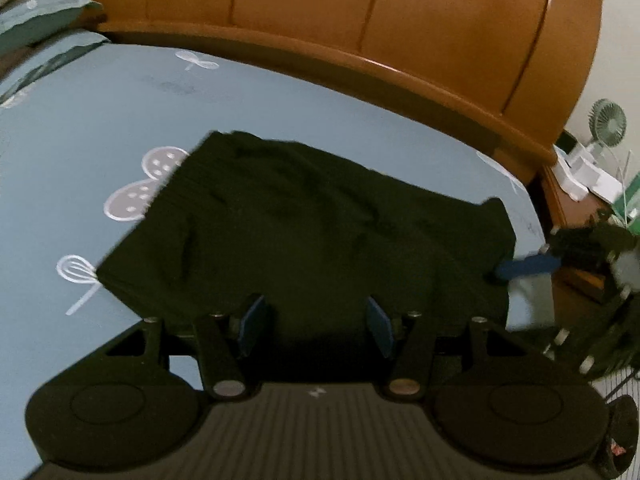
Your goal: Fold clothes
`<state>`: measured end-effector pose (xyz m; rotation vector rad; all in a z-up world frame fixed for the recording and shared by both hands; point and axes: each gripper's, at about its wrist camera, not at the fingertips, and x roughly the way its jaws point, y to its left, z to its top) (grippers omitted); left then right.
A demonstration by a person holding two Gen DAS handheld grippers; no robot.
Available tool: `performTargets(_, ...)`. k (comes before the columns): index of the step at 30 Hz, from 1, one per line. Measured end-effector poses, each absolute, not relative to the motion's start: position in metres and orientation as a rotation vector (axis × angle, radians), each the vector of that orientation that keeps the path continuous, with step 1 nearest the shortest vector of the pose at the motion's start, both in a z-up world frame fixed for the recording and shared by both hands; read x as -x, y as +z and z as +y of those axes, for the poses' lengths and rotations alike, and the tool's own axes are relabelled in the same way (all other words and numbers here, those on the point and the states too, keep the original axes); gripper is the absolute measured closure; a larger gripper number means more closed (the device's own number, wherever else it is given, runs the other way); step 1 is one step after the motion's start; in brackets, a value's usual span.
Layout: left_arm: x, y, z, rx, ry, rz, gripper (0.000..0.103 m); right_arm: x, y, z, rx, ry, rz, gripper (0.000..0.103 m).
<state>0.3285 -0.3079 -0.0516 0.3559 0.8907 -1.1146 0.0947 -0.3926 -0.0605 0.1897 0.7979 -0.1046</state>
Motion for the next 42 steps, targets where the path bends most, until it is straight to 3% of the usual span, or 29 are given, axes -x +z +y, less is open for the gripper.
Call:
performTargets(3, -0.324, -0.060, -0.311, -0.380, -1.112, 0.908, 0.047, -0.099, -0.080, -0.385, -0.160, -0.139, 0.856, 0.033)
performTargets(9, -0.317, -0.057, -0.307, -0.388, -1.116, 0.912, 0.047, -0.093, -0.054, -0.370, -0.179, -0.111, 0.808, 0.032)
performTargets(22, -0.309, -0.058, -0.310, -0.399, -1.128, 0.896, 0.046, -0.098, -0.063, -0.356, -0.189, -0.126, 0.877, 0.028)
performTargets(32, -0.290, -0.042, -0.282, -0.435, -1.121, 0.791, 0.042, -0.098, -0.041, -0.396, -0.208, -0.249, 0.808, 0.025)
performTargets(42, -0.266, -0.027, -0.249, -0.455, -1.074, 0.676, 0.036, -0.107, -0.073, -0.427, -0.312, -0.298, 0.841, 0.025)
